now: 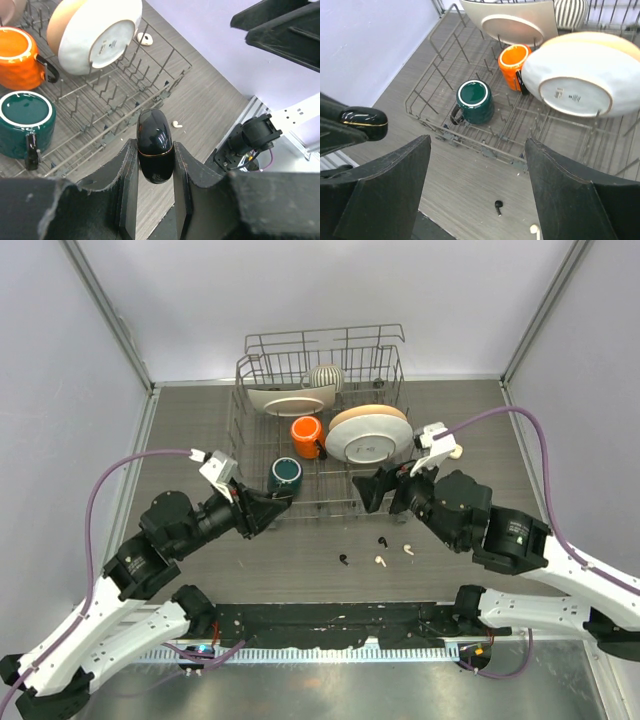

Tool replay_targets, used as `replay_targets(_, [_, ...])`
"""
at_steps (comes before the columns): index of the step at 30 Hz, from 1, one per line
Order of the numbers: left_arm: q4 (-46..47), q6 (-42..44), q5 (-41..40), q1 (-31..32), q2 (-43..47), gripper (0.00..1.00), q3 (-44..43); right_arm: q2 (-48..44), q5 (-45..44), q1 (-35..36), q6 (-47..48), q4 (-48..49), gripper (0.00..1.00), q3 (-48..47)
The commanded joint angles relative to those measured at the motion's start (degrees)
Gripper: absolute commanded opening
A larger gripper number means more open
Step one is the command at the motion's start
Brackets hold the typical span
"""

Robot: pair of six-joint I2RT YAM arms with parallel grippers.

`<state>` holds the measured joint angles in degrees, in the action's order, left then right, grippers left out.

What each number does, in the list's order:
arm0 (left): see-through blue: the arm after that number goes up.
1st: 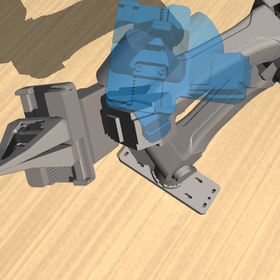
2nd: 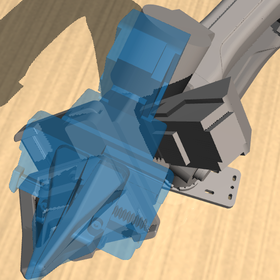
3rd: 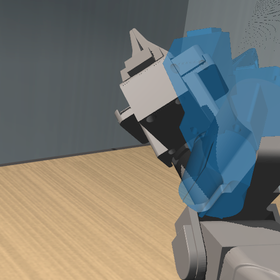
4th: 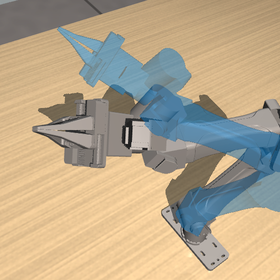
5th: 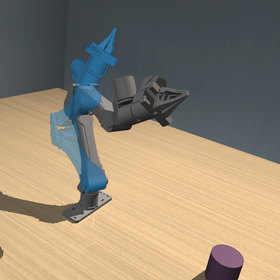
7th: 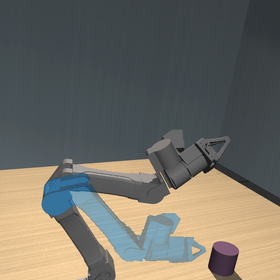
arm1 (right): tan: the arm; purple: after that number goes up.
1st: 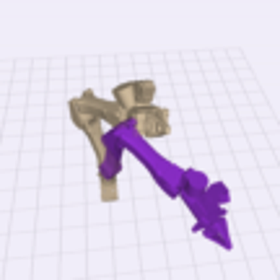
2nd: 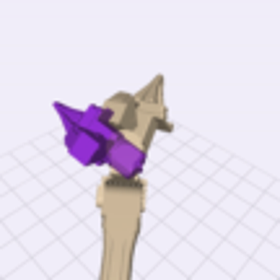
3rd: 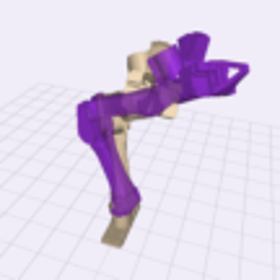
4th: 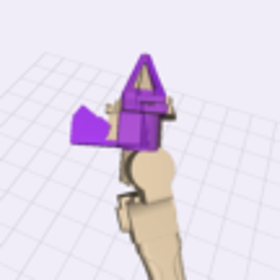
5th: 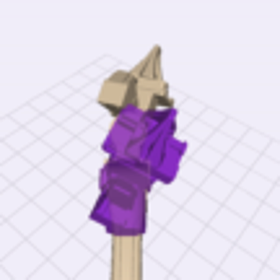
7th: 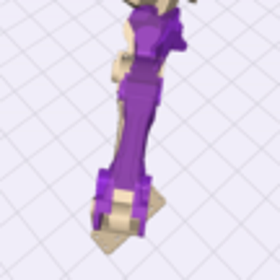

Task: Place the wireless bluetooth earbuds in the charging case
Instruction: Pick up the charging case at the center of the board.

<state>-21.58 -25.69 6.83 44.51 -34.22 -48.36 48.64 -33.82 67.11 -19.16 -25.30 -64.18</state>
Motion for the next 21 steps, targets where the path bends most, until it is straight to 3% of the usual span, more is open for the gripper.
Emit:
replay_targets(1, [5.67,2.31,-2.52,-0.04,1.34,0.0,0.81,1.71,5.77,-5.66,-14.75,-6.94,0.81,-4.19])
replay_targets(5, [7.52,1.61,-3.83,-0.13,2.57,0.0,2.12,4.78,14.82,-10.24,-16.52,-10.29,0.82,-6.57])
replay_targets(12, [10.07,1.43,-5.6,-0.13,5.03,0.0,4.85,8.31,32.31,-18.33,-22.76,-7.93,0.86,-8.67])
replay_targets(18, [13.85,1.44,-4.64,-0.04,8.72,0.0,8.89,1.56,36.28,-18.33,-28.64,1.38,0.88,-2.37])
replay_targets(21, [14.37,1.08,-5.25,-0.13,10.83,0.0,10.56,1.19,34.18,-18.42,-29.79,0.52,0.88,-0.33])
